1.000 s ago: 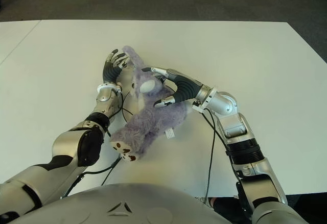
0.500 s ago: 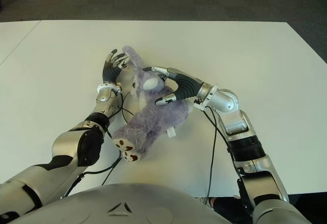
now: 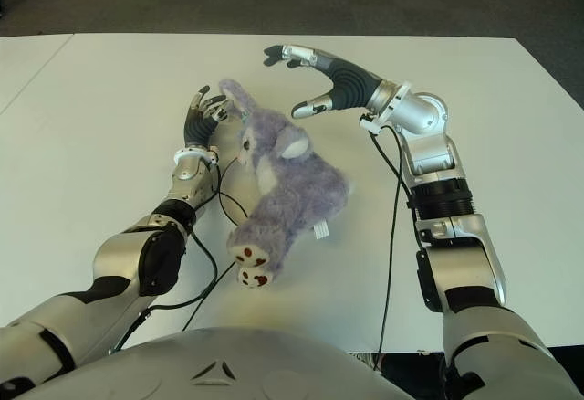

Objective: Put the doll into the plate.

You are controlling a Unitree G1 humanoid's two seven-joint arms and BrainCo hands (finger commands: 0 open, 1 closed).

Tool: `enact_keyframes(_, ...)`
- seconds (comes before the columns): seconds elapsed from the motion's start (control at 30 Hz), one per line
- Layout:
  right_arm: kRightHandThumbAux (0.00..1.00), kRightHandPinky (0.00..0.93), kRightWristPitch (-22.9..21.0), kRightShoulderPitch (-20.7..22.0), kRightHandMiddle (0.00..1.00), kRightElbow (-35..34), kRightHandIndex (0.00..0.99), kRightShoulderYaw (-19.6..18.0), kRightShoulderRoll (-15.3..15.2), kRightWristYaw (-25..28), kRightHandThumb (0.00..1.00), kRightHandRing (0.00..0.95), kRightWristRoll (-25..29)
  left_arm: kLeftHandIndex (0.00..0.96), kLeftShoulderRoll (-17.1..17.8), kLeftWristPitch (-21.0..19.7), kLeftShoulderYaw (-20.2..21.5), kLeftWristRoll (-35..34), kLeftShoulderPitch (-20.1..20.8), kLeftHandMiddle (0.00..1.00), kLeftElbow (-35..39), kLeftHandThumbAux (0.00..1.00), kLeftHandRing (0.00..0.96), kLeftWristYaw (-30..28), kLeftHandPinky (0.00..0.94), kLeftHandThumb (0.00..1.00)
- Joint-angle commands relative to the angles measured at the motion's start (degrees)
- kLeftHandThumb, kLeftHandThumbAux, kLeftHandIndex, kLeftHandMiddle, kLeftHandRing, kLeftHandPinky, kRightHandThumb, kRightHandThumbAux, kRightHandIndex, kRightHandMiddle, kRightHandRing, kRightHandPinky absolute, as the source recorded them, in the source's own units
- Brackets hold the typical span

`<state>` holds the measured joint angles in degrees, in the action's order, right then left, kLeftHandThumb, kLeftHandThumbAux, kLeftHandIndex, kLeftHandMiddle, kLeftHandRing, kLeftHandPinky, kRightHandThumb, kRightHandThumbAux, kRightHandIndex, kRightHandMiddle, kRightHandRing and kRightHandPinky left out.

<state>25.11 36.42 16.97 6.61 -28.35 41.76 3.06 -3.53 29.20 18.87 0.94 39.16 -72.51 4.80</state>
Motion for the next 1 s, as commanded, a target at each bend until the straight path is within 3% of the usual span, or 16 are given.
enact_keyframes(0.03,0.385,0.000,1.5,1.2,0.000,4.6,0.000,-1.7,1.1,3.7,0.024,0.000,4.8,0.107,-0.7,-9.7,0.3,-0.6,-6.8,0.288,-5.5,0.685,0.304,0.6,0.290,0.000)
enact_keyframes(0.17,0.361,0.000,0.1,2.2,0.000,5.3,0.000,-2.8,0.7,5.5,0.035,0.000,6.9,0.095,-0.7,-9.5,0.3,-0.6,-6.8,0.289,-5.4,0.686,0.305,0.6,0.294,0.000)
enact_keyframes(0.3,0.317,0.000,-4.9,4.2,0.000,5.3,0.000,-3.3,0.2,6.9,0.054,0.000,8.4,0.099,-0.8,-9.5,0.5,-0.7,-6.8,0.287,-5.4,0.695,0.302,0.5,0.283,0.000)
enact_keyframes(0.57,0.286,0.000,-20.6,7.5,0.000,1.4,0.000,-4.4,0.5,8.4,0.112,0.000,12.8,0.100,-1.0,-9.7,0.5,-0.7,-6.7,0.282,-5.4,0.709,0.296,0.9,0.295,0.000)
enact_keyframes(0.8,0.297,0.000,-28.3,7.7,0.000,-1.4,0.000,-5.5,0.3,8.2,0.148,0.000,15.0,0.104,-1.1,-9.6,0.3,-0.6,-6.5,0.287,-5.3,0.704,0.307,1.3,0.315,0.000)
enact_keyframes(0.9,0.332,0.000,-33.3,8.8,0.000,1.7,0.000,-8.3,0.1,8.0,0.176,0.000,17.7,0.108,-1.2,-9.4,0.5,-0.8,-6.5,0.292,-5.3,0.704,0.314,1.6,0.319,0.000)
enact_keyframes(1.0,0.366,0.000,-34.9,9.2,0.000,3.9,0.004,-9.9,0.3,7.9,0.185,0.000,18.6,0.106,-1.2,-9.3,0.5,-0.8,-6.4,0.291,-5.3,0.700,0.314,1.6,0.311,0.000)
